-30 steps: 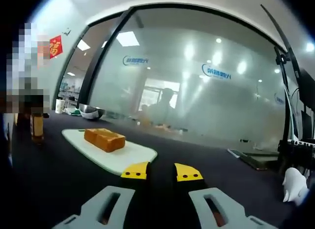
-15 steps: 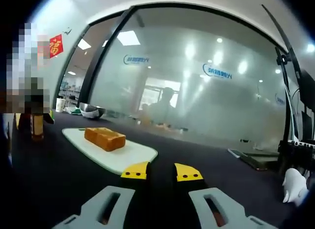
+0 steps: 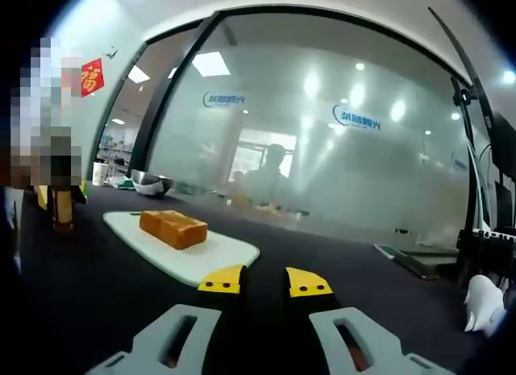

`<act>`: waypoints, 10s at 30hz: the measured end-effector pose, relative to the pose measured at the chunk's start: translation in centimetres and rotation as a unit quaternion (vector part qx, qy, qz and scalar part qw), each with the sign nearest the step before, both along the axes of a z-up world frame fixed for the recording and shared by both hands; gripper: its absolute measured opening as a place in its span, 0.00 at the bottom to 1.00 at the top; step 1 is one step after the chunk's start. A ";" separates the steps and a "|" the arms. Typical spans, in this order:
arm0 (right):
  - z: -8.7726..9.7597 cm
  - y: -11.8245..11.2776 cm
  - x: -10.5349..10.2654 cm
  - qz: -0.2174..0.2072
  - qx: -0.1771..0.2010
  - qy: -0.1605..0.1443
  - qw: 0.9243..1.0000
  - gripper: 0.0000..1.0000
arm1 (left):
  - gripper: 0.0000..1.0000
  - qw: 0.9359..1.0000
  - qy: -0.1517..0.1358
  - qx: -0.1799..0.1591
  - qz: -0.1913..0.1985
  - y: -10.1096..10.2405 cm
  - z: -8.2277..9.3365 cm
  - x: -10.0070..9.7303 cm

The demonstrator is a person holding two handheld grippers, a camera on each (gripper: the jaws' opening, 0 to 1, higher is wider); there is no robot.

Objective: Sprinkle pepper

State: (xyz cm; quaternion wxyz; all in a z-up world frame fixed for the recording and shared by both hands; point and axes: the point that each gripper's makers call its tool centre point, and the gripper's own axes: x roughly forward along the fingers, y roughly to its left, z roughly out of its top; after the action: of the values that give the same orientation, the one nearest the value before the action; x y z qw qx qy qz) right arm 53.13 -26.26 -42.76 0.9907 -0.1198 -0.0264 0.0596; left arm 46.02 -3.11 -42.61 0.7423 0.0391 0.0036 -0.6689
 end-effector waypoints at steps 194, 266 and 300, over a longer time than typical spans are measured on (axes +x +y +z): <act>5.2 27.8 -4.7 0.419 0.379 0.443 0.696 0.23 | 0.21 1.000 0.006 -0.001 -0.027 -1.1 -0.6 -0.7; 3.8 14.9 -6.2 0.326 0.583 0.232 0.707 0.23 | 0.21 0.999 0.009 -0.032 -0.007 -1.1 2.1 0.2; 3.1 16.6 -5.8 0.309 0.669 0.242 0.631 0.20 | 0.21 0.994 -0.022 -0.079 0.066 -1.5 11.4 5.3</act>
State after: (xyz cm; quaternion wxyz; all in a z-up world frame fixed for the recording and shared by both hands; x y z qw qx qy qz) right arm 47.34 -9.64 -39.71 0.6935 0.6096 0.1464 0.3551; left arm 51.34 -4.58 -31.23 0.7858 -0.0056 -0.0632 -0.6152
